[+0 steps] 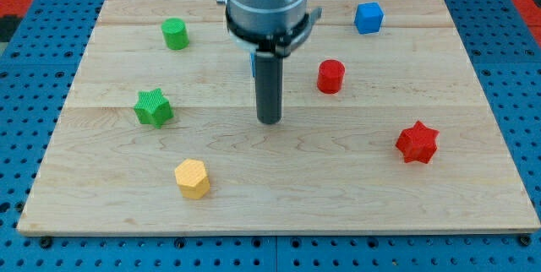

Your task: Move the yellow heart towards the center left

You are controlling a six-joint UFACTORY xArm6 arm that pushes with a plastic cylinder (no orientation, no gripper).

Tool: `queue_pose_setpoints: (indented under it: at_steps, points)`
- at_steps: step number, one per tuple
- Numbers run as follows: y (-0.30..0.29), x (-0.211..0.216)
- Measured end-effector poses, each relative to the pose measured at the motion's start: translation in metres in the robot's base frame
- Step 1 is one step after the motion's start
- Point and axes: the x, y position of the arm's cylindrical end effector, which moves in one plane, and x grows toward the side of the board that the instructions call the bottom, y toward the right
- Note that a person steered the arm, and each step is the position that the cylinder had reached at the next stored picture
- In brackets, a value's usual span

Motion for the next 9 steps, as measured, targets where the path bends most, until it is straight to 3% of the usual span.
queue_pose_setpoints:
  at_steps: [1, 2, 4, 7, 8, 9]
  points:
    - [0.016, -0.032]
    - [0.067, -0.062]
    - [0.068, -0.086]
    - [0.07, -0.089]
    - [0.046, -0.132]
    - [0.044, -0.148]
